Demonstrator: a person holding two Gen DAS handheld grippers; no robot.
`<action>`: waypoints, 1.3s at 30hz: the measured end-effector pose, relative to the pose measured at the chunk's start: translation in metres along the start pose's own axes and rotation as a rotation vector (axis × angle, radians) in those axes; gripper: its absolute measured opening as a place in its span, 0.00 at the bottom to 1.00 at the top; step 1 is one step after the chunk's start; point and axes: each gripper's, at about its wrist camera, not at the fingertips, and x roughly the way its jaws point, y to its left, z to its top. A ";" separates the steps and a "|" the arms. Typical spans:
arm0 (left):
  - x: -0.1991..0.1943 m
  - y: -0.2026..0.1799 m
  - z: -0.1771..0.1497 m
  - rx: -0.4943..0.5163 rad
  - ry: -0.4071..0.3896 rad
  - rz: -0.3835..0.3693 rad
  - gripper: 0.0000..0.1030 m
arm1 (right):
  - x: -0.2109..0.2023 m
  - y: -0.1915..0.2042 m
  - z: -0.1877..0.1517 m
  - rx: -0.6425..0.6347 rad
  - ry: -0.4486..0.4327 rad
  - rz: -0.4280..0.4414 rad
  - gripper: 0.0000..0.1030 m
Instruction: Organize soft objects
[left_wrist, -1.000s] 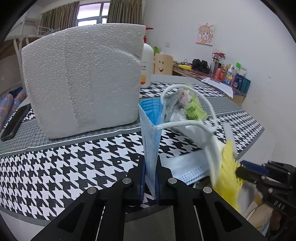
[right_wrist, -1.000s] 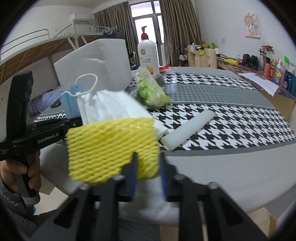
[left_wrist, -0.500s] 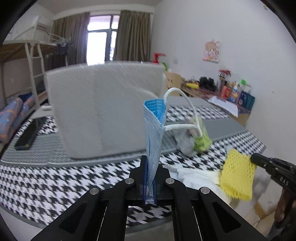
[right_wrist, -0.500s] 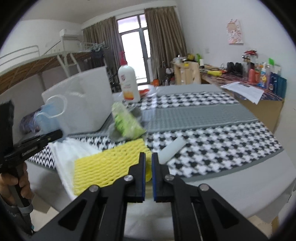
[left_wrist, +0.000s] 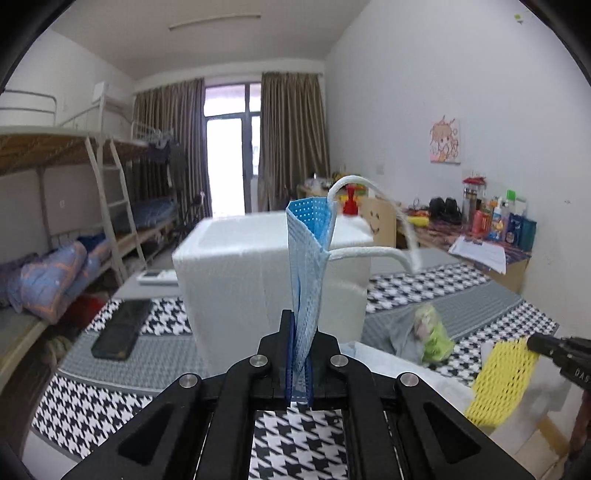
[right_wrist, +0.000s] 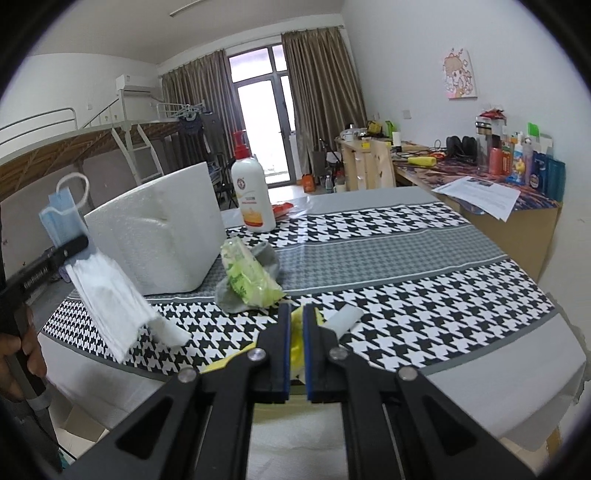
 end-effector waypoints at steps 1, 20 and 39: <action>0.003 -0.001 -0.001 0.022 0.009 0.021 0.05 | 0.000 0.000 0.000 -0.001 0.001 0.005 0.07; 0.025 0.011 -0.047 -0.036 0.172 -0.064 0.04 | 0.007 0.051 -0.021 -0.107 0.072 0.185 0.55; 0.022 0.025 -0.061 -0.030 0.197 -0.088 0.04 | 0.041 0.124 -0.030 -0.292 0.212 0.420 0.11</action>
